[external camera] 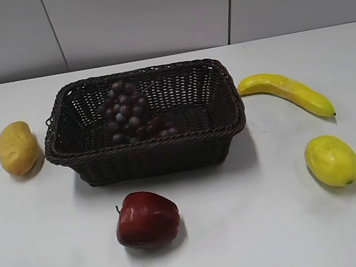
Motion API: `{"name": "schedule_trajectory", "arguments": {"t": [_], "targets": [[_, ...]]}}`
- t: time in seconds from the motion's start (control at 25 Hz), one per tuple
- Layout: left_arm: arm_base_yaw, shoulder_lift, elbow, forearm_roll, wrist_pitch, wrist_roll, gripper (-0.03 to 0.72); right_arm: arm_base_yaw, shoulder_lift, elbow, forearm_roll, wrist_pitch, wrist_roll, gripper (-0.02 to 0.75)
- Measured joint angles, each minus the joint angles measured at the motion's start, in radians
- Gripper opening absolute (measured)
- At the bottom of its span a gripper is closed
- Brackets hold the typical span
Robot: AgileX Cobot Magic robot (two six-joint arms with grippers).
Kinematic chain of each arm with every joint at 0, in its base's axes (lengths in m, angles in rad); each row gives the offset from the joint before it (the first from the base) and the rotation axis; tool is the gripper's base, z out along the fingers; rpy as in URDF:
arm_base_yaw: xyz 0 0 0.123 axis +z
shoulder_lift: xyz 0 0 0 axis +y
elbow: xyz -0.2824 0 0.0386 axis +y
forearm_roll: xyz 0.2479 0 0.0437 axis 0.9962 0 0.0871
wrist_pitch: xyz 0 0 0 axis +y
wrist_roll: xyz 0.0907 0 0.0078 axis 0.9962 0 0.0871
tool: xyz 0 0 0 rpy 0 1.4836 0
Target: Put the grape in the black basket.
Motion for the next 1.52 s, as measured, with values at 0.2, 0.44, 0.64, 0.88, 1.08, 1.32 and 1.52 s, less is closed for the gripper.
{"name": "schedule_trajectory", "arguments": {"t": [0.2, 0.44, 0.64, 0.88, 1.08, 1.32, 1.52], "targets": [[0.0, -0.127, 0.121, -0.025, -0.005, -0.001, 0.634, 0.0, 0.0, 0.0, 0.0, 0.0, 0.0, 0.59], [0.0, -0.244, 0.207, -0.059, -0.06, -0.001, 0.633, 0.0, 0.0, 0.0, 0.0, 0.0, 0.0, 0.59], [0.0, -0.266, 0.235, -0.073, -0.12, 0.0, 0.625, 0.0, 0.0, 0.0, 0.0, 0.0, 0.0, 0.59], [0.0, -0.266, 0.243, -0.074, -0.138, 0.001, 0.613, 0.0, 0.0, 0.0, 0.0, 0.0, 0.0, 0.59], [0.0, -0.266, 0.243, -0.076, -0.138, 0.001, 0.572, 0.0, 0.0, 0.0, 0.0, 0.0, 0.0, 0.59], [0.0, -0.276, 0.243, -0.076, -0.138, 0.001, 0.553, 0.0, 0.0, 0.0, 0.0, 0.0, 0.0, 0.59], [0.004, -0.335, 0.243, -0.077, -0.139, 0.001, 0.552, 0.0, 0.0, 0.0, 0.0, 0.0, 0.0, 0.59]]}}
